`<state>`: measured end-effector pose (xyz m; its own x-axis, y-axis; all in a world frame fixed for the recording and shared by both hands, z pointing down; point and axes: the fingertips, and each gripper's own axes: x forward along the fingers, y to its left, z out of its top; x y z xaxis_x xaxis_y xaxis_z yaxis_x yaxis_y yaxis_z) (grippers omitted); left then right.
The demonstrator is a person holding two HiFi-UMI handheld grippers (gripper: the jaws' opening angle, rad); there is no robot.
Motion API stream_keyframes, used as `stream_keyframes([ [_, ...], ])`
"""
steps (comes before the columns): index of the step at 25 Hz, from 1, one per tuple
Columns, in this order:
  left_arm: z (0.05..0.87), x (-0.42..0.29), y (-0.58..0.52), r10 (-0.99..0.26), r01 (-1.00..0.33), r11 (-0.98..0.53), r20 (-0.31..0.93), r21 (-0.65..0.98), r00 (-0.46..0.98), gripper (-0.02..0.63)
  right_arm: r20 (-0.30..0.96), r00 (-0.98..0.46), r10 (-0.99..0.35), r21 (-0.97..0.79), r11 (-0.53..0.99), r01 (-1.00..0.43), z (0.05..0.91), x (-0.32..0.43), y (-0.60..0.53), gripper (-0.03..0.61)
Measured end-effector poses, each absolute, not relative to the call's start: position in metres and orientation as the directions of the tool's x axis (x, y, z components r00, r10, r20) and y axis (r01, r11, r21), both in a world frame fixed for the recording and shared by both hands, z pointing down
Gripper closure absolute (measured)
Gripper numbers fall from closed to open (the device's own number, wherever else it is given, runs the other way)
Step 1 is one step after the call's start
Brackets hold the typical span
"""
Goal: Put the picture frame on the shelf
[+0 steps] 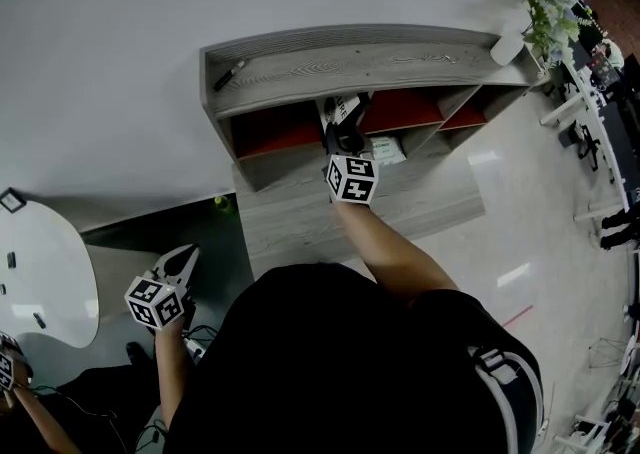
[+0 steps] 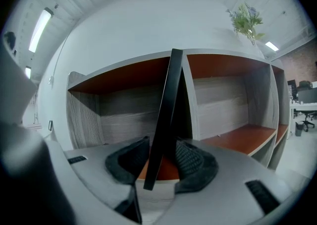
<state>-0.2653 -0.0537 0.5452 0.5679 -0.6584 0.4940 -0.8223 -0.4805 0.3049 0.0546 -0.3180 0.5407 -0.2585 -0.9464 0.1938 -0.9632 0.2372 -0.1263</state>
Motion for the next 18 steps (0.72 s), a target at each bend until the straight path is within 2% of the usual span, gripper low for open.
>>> stream_keyframes([
  [18,0.547,-0.264,-0.032,-0.646,-0.809,-0.498,0.488,0.313,0.587,0.594,0.213,-0.238,-0.948,-0.116,0.217,-0.969,0.544,0.064,-0.284,0.428],
])
